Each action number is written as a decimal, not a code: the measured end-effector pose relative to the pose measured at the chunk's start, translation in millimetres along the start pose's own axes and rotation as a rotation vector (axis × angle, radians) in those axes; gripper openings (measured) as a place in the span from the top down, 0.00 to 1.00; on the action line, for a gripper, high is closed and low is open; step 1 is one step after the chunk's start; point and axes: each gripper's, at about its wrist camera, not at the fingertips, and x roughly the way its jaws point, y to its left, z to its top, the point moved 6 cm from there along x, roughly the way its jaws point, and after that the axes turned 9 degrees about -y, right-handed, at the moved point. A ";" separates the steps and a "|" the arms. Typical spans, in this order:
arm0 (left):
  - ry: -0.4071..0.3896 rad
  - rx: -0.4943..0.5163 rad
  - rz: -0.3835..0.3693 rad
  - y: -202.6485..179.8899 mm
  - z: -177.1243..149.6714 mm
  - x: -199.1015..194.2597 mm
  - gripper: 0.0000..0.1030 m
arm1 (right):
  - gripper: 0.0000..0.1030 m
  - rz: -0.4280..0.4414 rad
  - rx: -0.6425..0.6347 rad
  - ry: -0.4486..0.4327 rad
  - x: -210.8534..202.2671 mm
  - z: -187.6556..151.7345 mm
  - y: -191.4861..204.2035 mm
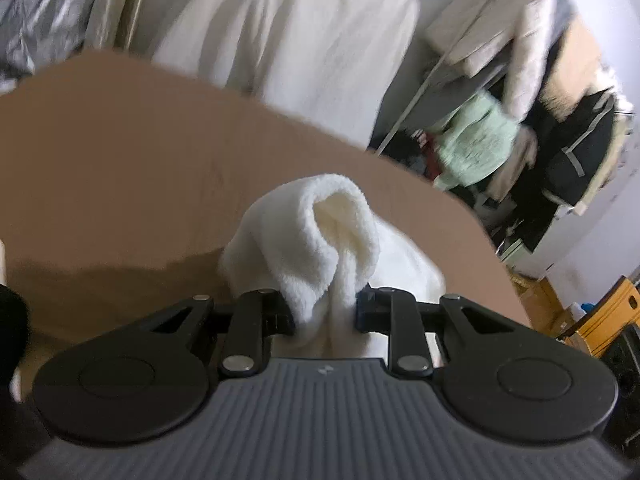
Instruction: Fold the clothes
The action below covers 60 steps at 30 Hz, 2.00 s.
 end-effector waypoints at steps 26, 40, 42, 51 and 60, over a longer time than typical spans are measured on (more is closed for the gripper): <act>0.097 0.072 0.188 38.2 -5.2 213.2 0.24 | 0.36 -0.735 0.905 -0.096 -82.4 -121.3 -318.9; 0.107 -0.020 0.168 58.1 -17.8 216.3 0.21 | 0.86 -0.626 0.804 -0.068 -80.3 -120.6 -222.4; 0.116 -0.065 0.181 62.4 -19.8 219.2 0.22 | 0.93 -0.691 0.575 -0.038 -74.7 -90.0 -216.3; 0.138 -0.011 0.207 58.1 -27.7 224.8 0.22 | 0.95 -0.896 0.338 0.117 -75.9 -91.8 -235.0; 0.140 -0.050 0.197 71.9 -29.5 227.9 0.20 | 0.61 -0.900 0.514 0.153 -73.4 -117.0 -252.1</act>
